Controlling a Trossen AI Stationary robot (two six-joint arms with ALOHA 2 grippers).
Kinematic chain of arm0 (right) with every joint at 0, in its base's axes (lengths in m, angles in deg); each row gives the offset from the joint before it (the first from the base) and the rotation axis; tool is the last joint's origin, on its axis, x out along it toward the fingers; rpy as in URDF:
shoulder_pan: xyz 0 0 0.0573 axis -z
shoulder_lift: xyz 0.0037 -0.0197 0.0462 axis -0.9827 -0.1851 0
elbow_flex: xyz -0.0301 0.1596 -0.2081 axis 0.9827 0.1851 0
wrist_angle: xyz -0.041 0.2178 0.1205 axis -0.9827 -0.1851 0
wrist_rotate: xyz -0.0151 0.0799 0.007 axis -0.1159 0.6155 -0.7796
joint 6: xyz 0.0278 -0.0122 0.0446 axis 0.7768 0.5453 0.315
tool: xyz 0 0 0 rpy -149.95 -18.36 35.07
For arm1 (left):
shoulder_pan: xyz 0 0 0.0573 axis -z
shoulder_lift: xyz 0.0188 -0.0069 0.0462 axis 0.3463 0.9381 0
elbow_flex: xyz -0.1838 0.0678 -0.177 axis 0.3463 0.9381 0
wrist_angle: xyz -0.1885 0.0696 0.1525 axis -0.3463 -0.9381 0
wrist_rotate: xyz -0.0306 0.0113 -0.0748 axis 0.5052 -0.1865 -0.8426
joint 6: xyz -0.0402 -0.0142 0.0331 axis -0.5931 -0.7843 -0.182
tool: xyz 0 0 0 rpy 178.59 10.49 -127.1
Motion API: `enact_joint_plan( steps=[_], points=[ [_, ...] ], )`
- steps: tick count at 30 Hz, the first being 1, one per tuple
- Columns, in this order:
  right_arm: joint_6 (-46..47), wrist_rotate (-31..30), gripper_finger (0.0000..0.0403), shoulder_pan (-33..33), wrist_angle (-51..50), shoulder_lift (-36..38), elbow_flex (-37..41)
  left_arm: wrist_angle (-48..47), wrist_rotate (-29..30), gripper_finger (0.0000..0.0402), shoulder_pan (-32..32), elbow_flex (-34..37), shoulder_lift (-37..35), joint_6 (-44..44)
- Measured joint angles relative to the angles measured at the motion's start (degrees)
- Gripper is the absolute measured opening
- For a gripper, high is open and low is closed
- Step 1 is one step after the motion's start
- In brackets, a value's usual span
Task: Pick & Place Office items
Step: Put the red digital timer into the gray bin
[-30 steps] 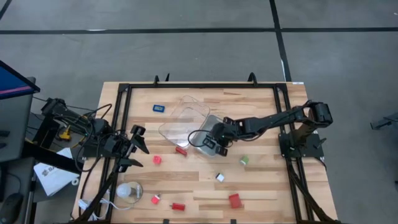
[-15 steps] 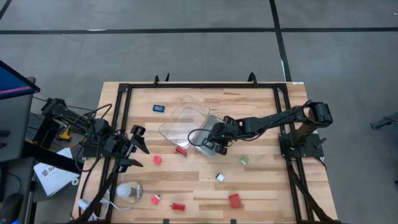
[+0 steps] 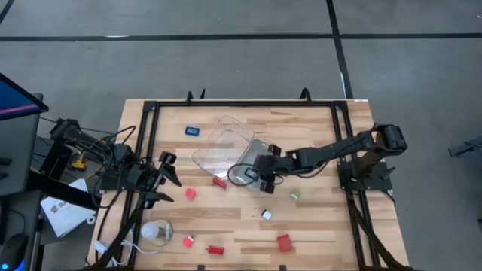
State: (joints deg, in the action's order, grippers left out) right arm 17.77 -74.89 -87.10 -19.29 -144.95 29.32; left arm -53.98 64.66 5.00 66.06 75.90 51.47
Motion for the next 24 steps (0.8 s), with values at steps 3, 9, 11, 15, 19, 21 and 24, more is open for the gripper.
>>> enact_joint_plan(
  steps=[3,9,11,15,19,21,24],
  points=[
    [0.00,-0.76,0.0118,-2.19,-0.45,0.88,-0.77,-0.20,1.13,0.0227,0.02,0.00,0.01,0.00],
    [-1.17,-5.05,0.0118,-8.31,2.08,2.21,-4.58,-0.21,2.21,0.0227,0.00,0.00,0.05,0.00],
    [-1.87,-6.15,0.0118,-10.27,3.07,2.34,-5.70,-0.08,2.27,0.0227,0.02,0.00,0.07,0.02],
    [-3.40,-5.99,0.0118,-14.16,9.87,1.34,-6.19,-0.04,2.63,0.0227,0.02,0.00,0.20,0.00],
    [-2.14,-7.63,0.0118,-18.08,15.38,-2.19,-6.04,0.03,2.63,0.0227,0.02,0.00,0.19,0.00],
    [-1.12,-8.94,0.0118,-19.49,21.04,-5.24,-6.37,-0.02,2.64,0.0227,0.02,0.00,0.20,0.00],
    [-1.03,-12.67,0.0118,-21.31,29.37,-10.40,-6.19,0.12,2.63,0.0227,0.02,0.00,0.22,0.02]
  ],
)
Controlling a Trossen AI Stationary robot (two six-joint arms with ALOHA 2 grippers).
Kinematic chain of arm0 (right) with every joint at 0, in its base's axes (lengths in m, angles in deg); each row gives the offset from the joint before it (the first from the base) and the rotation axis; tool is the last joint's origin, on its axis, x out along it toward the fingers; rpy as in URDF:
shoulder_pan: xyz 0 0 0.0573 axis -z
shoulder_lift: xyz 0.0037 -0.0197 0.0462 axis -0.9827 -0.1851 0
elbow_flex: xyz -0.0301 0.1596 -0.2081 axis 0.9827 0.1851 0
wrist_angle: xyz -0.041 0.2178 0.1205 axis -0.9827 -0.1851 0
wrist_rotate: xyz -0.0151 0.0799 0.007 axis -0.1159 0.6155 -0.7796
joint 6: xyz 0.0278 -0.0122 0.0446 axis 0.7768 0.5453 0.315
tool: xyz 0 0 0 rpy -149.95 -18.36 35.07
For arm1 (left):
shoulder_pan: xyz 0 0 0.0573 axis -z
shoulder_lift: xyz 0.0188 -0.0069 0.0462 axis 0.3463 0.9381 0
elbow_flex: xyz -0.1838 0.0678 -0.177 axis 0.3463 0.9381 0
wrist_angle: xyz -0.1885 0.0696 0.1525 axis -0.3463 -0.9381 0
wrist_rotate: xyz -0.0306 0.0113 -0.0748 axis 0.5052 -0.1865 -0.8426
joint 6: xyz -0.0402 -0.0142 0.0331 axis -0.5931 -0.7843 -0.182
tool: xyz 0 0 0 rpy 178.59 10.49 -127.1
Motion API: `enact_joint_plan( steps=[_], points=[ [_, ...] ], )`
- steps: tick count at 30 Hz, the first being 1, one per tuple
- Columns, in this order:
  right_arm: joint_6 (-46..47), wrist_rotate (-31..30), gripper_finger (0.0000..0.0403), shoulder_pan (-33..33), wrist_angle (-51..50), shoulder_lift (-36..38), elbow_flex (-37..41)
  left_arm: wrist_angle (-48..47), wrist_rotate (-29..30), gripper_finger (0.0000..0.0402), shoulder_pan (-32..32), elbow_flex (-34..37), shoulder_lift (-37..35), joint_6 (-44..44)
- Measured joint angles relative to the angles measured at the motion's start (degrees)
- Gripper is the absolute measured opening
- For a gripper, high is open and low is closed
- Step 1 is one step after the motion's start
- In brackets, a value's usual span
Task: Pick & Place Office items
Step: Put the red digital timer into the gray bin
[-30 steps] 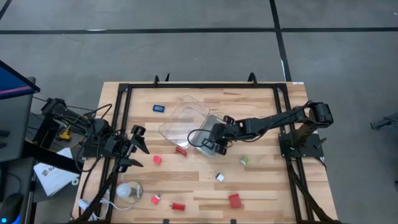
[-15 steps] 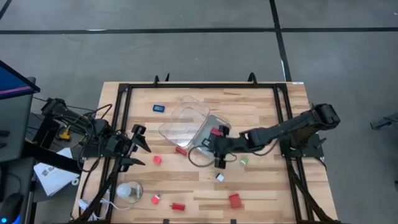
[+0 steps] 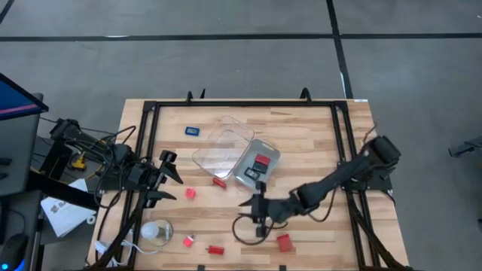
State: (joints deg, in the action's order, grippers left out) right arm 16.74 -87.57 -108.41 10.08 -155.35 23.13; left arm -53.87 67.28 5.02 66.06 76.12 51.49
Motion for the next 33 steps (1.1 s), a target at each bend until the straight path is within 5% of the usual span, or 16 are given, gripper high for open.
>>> enact_joint_plan(
  steps=[10,23,33],
  points=[
    [0.34,-16.36,0.0118,-0.88,10.89,-18.02,-7.72,0.47,0.00,0.0227,0.00,0.00,0.00,0.13],
    [24.52,-17.74,0.0118,6.04,-5.73,-25.37,-16.85,0.41,-0.02,0.0227,0.00,0.00,-0.11,0.17],
    [25.24,-18.74,0.0118,6.45,-4.13,-25.21,-16.83,0.70,-0.02,0.0227,0.00,0.00,-0.11,0.20]
  ],
)
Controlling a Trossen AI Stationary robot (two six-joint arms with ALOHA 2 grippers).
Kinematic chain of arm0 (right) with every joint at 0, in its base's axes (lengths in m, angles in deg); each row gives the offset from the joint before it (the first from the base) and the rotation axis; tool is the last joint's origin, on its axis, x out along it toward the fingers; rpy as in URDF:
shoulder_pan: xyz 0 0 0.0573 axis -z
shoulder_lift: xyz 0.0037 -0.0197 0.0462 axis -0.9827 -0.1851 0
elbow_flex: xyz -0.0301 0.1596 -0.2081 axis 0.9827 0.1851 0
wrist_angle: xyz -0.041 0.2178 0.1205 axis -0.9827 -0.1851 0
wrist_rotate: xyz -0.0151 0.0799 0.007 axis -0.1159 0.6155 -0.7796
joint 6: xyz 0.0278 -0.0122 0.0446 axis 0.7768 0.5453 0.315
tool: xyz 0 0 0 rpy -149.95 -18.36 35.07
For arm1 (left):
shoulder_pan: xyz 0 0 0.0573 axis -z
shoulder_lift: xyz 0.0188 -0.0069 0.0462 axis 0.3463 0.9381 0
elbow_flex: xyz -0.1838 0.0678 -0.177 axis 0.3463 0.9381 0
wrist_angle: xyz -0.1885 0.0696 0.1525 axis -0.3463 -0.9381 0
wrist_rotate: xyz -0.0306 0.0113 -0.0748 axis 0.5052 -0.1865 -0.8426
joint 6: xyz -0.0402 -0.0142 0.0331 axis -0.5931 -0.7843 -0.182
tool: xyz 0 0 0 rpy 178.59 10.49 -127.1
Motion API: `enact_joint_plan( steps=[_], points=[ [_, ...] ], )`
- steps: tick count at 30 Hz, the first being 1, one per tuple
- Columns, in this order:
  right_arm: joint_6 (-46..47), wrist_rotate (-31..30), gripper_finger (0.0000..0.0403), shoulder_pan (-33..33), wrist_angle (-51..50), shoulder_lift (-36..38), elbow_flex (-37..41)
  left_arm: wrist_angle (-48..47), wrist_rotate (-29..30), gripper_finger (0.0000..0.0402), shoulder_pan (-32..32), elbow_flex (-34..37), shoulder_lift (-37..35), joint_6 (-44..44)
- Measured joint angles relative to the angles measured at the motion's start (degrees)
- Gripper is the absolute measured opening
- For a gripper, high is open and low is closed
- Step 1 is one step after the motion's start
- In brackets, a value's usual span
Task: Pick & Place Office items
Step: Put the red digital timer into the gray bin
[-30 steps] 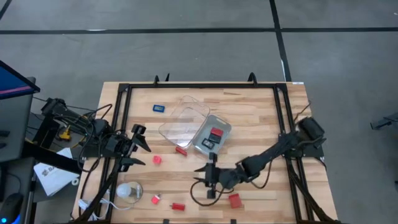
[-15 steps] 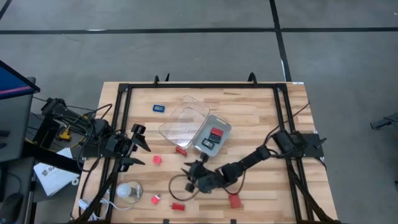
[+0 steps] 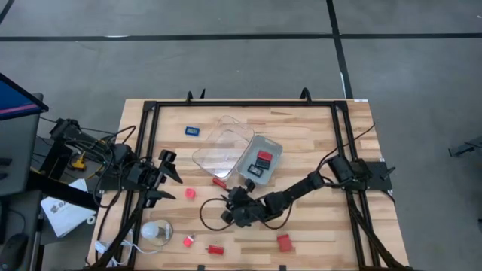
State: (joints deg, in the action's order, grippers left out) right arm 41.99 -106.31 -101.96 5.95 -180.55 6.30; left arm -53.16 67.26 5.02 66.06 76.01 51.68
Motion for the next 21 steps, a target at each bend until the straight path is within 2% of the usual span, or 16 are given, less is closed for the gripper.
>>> enact_joint_plan(
  steps=[14,21],
  points=[
    [-1.08,6.00,0.0118,3.23,-0.01,0.02,0.00,0.08,0.00,0.0227,0.00,0.00,0.00,-0.01],
    [-0.80,6.77,0.0118,4.10,-0.02,0.02,0.02,0.08,0.00,0.0227,0.00,0.00,0.00,0.00]
  ],
)
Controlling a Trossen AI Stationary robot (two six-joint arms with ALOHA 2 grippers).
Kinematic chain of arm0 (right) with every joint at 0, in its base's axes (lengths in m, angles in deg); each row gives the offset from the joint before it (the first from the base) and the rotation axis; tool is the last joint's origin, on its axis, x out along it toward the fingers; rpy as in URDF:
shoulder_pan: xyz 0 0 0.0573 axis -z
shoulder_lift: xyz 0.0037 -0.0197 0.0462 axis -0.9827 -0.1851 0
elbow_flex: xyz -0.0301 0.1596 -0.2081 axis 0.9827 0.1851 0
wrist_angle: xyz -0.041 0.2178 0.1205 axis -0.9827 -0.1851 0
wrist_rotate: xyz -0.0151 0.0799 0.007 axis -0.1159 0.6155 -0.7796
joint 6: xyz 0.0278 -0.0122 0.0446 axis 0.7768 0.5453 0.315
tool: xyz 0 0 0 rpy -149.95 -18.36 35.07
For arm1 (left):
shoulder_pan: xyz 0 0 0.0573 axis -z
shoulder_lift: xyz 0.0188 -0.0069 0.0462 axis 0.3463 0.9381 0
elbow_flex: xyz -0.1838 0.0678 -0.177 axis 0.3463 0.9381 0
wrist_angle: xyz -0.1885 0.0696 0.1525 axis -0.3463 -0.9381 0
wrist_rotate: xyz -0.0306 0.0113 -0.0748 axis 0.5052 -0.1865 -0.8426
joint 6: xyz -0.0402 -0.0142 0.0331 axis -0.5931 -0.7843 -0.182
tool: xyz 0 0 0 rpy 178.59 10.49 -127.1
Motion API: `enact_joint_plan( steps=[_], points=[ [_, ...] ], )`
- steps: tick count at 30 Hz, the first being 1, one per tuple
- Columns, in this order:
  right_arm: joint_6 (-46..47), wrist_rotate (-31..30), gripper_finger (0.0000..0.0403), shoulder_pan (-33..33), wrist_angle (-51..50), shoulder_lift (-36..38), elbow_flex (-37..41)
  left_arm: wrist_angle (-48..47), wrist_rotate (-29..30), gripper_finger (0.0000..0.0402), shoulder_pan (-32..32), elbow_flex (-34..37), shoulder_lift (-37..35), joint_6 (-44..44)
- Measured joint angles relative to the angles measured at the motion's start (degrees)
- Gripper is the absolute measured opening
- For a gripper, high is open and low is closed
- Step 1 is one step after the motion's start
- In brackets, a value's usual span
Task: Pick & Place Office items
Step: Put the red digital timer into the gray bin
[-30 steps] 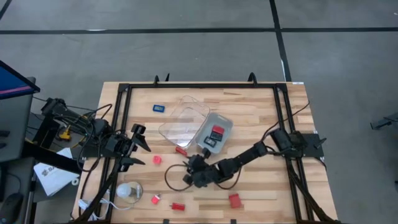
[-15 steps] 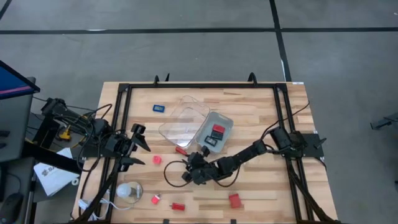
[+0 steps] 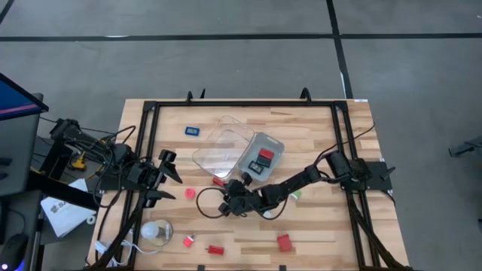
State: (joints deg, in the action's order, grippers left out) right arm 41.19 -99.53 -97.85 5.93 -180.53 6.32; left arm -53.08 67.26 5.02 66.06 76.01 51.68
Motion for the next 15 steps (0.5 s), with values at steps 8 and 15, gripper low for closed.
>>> enact_joint_plan(
  steps=[8,15],
  points=[
    [1.06,3.86,0.0118,1.08,0.26,0.20,0.00,0.00,-0.02,0.0227,-0.01,0.00,0.00,0.00],
    [1.08,5.05,0.0118,1.44,0.26,0.22,-0.04,0.00,-0.02,0.0227,0.00,0.00,0.00,0.00]
  ],
)
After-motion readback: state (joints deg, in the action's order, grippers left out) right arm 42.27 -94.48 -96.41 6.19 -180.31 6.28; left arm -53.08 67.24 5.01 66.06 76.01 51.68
